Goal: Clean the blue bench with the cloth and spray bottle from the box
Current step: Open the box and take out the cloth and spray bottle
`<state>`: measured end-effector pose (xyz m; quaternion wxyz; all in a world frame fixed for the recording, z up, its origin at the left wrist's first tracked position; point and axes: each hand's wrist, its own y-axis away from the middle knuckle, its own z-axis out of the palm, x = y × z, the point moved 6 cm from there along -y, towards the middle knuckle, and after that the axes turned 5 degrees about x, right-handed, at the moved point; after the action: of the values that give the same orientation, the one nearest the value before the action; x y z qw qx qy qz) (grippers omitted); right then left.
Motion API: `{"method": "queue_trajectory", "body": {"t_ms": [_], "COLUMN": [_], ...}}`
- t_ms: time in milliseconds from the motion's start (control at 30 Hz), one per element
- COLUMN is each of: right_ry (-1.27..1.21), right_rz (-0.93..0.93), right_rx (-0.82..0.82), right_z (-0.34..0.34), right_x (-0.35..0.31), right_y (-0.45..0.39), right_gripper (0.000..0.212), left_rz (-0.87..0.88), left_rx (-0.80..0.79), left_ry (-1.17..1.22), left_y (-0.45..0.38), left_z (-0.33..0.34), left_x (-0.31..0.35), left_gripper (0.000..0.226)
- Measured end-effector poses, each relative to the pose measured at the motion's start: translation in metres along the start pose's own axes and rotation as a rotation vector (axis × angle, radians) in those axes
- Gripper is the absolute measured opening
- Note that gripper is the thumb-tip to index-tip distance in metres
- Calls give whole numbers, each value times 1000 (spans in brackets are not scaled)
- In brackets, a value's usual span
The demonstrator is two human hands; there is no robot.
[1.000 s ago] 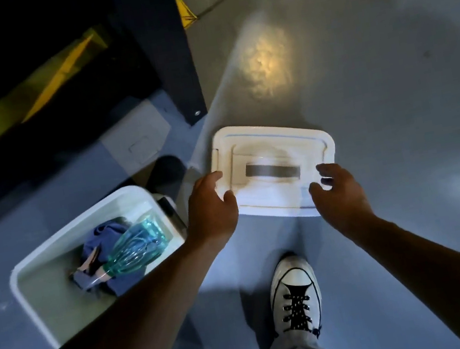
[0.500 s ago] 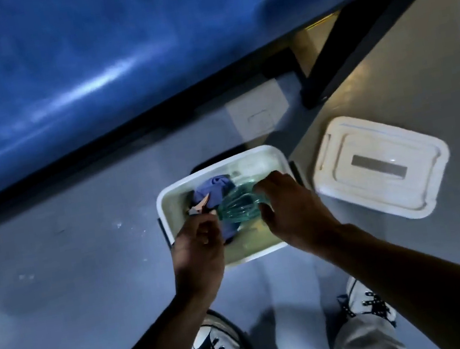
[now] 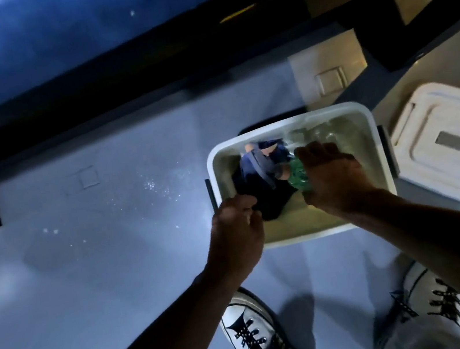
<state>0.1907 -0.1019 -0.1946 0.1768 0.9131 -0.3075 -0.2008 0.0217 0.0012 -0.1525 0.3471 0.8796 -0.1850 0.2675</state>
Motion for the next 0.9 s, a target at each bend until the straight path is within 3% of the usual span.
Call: {"method": "queue_trajectory", "body": {"t_ms": [100, 267, 400, 533, 633, 700, 900], "right_ry": [-146, -297, -348, -385, -415, -433, -505], "right_rz": [83, 120, 116, 84, 82, 73, 82], "right_rx": [46, 96, 109, 130, 174, 235, 411], "right_z": [-20, -17, -11, -16, -29, -45, -111], "right_x": [13, 25, 30, 31, 28, 24, 16], "right_y": [12, 17, 20, 29, 41, 54, 131], "right_gripper": [84, 81, 82, 82, 81, 80, 72], "left_rz": [144, 56, 66, 185, 236, 263, 197], "left_rx": [-172, -170, -167, -142, -7, 49, 159], "left_ry": [-300, -550, -688, -629, -452, -338, 74], "left_y": [-19, -64, -75, -75, -62, -48, 48], "left_z": [40, 78, 80, 66, 46, 32, -21], "left_x": [8, 13, 16, 14, 24, 34, 72], "left_gripper": [47, 79, 82, 84, 59, 53, 47]}}
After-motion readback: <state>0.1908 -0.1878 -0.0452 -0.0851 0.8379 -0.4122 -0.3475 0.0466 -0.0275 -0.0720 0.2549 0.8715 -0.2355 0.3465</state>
